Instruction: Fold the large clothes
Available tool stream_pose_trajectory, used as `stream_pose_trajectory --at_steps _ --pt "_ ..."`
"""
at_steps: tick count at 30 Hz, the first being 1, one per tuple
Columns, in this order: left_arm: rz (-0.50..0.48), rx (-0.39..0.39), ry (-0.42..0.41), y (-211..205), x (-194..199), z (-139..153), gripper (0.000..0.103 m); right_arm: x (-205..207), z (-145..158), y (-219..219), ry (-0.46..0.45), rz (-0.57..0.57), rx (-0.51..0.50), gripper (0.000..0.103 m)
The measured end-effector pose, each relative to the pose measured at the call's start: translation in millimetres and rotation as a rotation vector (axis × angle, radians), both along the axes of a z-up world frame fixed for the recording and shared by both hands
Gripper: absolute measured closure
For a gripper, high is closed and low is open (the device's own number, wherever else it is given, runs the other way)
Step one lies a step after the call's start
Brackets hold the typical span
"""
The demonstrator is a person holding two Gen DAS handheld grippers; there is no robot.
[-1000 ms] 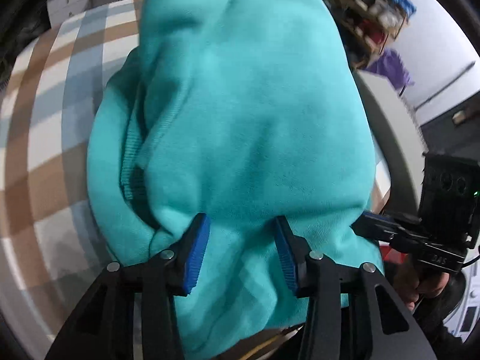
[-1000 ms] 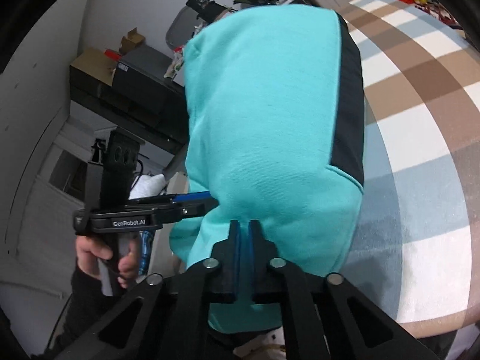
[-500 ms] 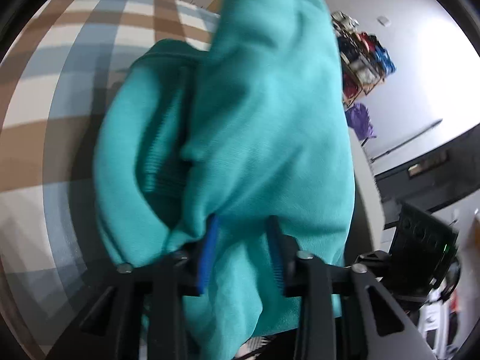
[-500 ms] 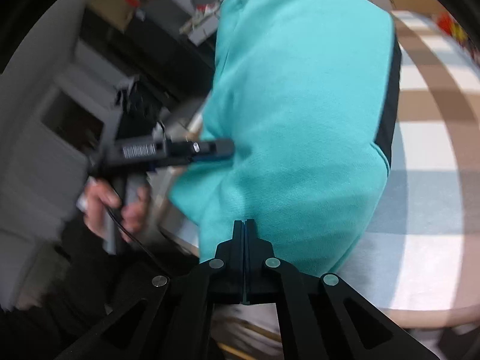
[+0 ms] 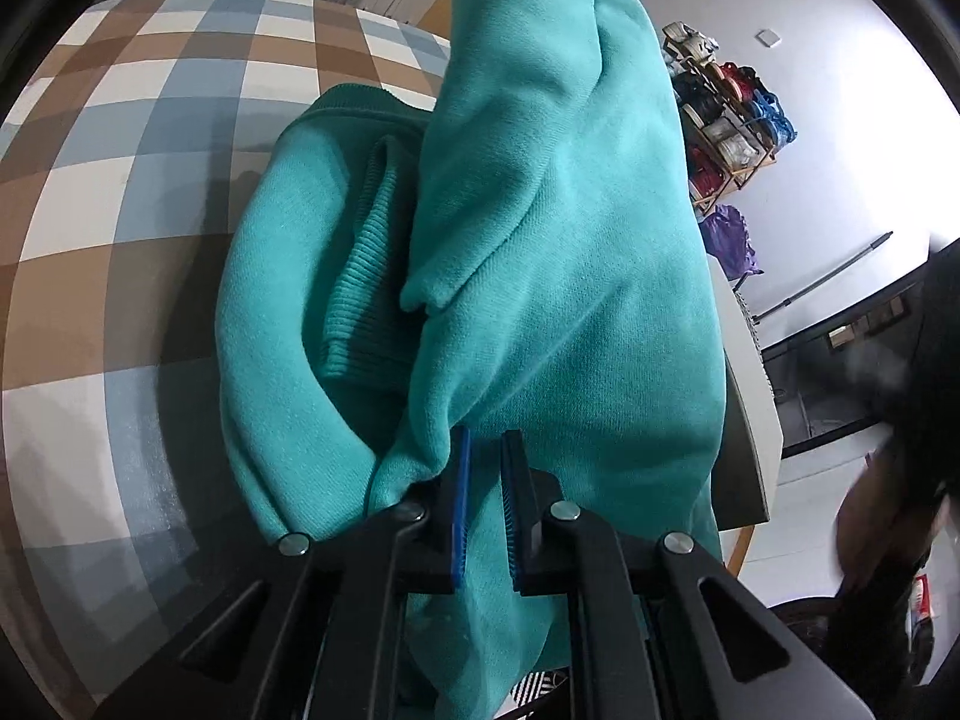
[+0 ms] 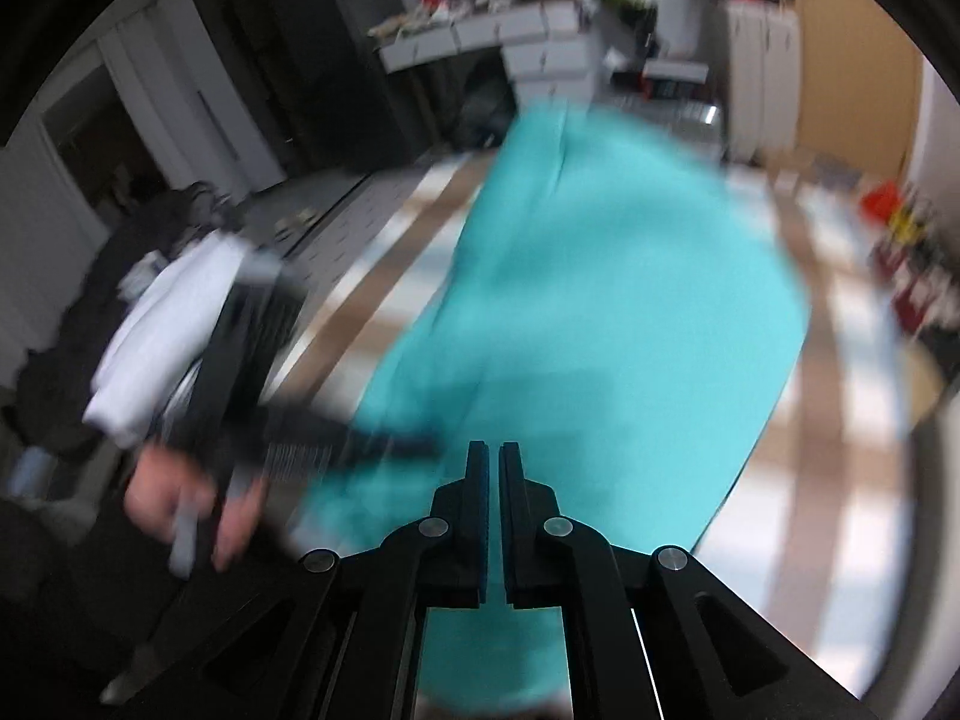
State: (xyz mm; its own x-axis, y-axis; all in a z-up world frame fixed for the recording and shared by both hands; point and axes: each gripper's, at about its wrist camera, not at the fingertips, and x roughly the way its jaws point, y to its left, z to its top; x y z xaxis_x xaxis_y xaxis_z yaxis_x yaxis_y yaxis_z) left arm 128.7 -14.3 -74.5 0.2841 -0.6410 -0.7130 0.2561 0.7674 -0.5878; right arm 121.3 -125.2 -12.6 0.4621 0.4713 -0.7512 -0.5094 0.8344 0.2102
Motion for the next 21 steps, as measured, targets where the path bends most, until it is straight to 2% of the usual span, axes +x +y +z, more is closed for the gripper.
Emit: stream_pose_trajectory --at_steps 3,5,8,10,12,16,18,21 --pt "0.006 0.020 -0.012 -1.2 0.3 -2.1 0.096 63.7 16.7 20.3 -0.004 -0.031 -0.073 0.098" --pt "0.008 0.043 -0.025 -2.2 -0.6 -1.8 0.096 105.8 8.6 34.7 0.044 -0.045 -0.097 0.098" --pt "0.001 0.084 -0.047 -9.4 -2.0 0.6 0.096 156.9 -39.0 57.4 0.237 -0.074 -0.168 0.103" --pt "-0.006 0.107 -0.055 -13.6 -1.9 1.4 0.096 172.0 -70.8 78.0 0.365 -0.052 -0.207 0.103" --pt "-0.008 0.130 -0.071 -13.8 -2.6 0.6 0.096 177.1 -90.0 91.4 0.373 -0.049 -0.257 0.103" --pt "-0.016 0.127 -0.071 -17.0 0.6 0.5 0.096 186.4 -99.4 94.5 0.376 -0.077 -0.242 0.103" --pt "-0.020 0.108 -0.060 -15.7 2.5 -0.5 0.096 183.5 -91.0 92.7 0.361 -0.078 -0.246 0.103" --pt "-0.020 0.094 -0.056 -11.5 2.2 -2.8 0.096 173.5 -40.8 74.9 0.259 -0.041 -0.191 0.103"
